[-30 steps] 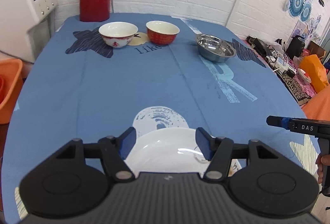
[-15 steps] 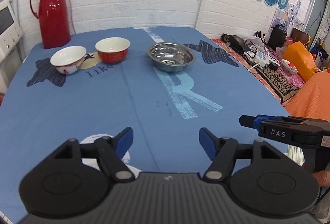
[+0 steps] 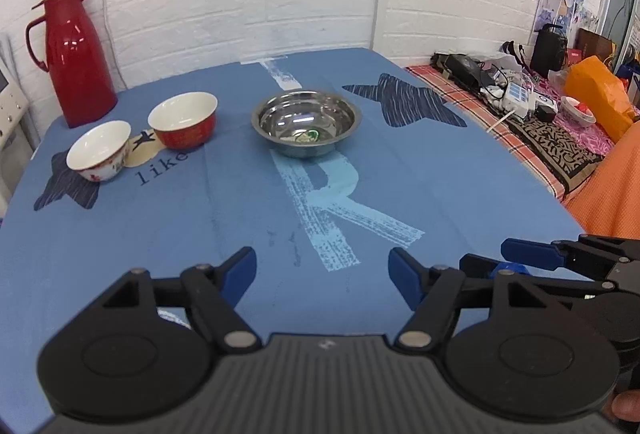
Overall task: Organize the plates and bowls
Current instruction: 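Move the right gripper toward the steel bowl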
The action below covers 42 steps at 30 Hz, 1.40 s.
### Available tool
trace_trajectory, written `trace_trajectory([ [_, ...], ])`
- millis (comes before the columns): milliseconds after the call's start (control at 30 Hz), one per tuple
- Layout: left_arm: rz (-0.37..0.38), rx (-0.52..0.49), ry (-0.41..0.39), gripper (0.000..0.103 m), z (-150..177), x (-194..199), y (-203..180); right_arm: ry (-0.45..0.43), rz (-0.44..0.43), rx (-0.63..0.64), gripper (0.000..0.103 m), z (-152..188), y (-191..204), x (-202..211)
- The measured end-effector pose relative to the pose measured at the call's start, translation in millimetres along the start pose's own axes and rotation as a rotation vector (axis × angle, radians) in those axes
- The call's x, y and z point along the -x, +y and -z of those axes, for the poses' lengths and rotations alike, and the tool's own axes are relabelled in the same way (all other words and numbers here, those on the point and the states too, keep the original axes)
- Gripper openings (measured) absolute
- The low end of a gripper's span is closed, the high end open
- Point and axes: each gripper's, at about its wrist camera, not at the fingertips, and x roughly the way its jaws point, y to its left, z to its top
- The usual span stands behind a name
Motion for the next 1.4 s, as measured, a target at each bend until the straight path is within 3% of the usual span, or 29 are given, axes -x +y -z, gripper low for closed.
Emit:
trace_trajectory([
  [233,-0.07,-0.03,0.003,0.072,-14.7,-24.5,2.4,0.052,-0.041,-0.018,0.025,-15.4,-15.9,-22.2],
  [1000,-0.06,0.045,0.084,0.072,-31.9,-77.2,52.0,0.131,-0.037,0.001,0.026,-51.8,-7.8,-84.0],
  [1400,-0.049,0.08,0.088,0.072,-43.4,-87.5,64.9,0.107,-0.049,0.028,0.027,-65.9,-1.0,-91.2],
])
